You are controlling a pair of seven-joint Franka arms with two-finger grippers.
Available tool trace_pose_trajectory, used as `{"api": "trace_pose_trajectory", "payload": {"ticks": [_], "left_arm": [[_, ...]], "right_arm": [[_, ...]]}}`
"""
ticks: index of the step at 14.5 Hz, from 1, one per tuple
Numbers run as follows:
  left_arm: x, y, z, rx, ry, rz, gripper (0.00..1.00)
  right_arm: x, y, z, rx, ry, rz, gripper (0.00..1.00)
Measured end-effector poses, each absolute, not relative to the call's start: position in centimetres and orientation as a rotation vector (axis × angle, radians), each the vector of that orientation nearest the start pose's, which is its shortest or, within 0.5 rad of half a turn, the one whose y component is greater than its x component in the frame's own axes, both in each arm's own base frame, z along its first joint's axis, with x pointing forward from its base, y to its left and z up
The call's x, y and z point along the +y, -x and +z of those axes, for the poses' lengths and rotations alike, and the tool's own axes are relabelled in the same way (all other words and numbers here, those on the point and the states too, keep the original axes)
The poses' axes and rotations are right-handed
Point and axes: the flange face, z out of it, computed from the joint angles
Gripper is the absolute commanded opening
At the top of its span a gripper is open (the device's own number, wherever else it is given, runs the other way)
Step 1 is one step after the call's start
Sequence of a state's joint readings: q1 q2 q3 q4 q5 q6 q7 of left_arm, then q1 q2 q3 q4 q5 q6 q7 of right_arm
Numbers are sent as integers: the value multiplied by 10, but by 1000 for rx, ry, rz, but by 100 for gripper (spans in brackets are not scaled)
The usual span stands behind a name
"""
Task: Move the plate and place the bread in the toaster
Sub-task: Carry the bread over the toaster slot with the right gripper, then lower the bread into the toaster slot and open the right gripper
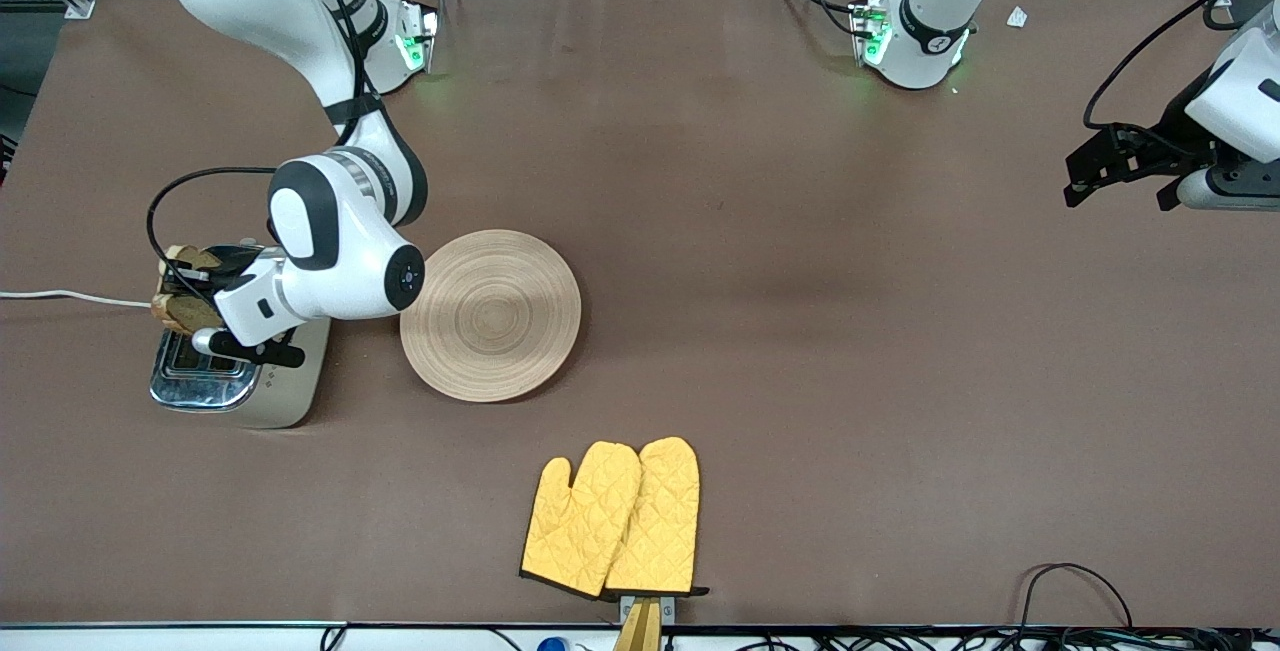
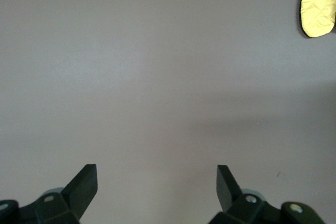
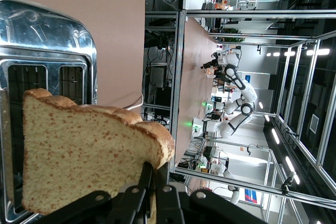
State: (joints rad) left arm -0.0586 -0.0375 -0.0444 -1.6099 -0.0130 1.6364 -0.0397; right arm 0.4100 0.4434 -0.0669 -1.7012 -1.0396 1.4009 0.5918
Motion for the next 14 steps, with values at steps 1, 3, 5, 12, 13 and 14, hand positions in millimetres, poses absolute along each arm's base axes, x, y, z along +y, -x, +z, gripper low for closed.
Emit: {"api": "trace_pose_trajectory", "payload": {"ticks": [1,3,5,12,13,14], "left_arm": [[-58,-546,633,99,3154,-100,100],[-58,-546,633,99,3154,-100,100],[-58,-546,633,99,3154,-100,100],[-60,-546,633,103,3154,-100,100],[-60,-546,633,103,3154,-100,100],[-60,-546,633,103,3154,-101,100]], "right_arm": [[110,-601,355,-12,-1881,-123,2],[108,-599,346,-16,-1878,-120,3],[106,-597,339,-11,-1878,-123,12],[105,-598,333,-4,-1888,-113,100],[106,-599,334,-4,-1893,-105,100],[109,-601,337,-3,-1901,-96,100]]}}
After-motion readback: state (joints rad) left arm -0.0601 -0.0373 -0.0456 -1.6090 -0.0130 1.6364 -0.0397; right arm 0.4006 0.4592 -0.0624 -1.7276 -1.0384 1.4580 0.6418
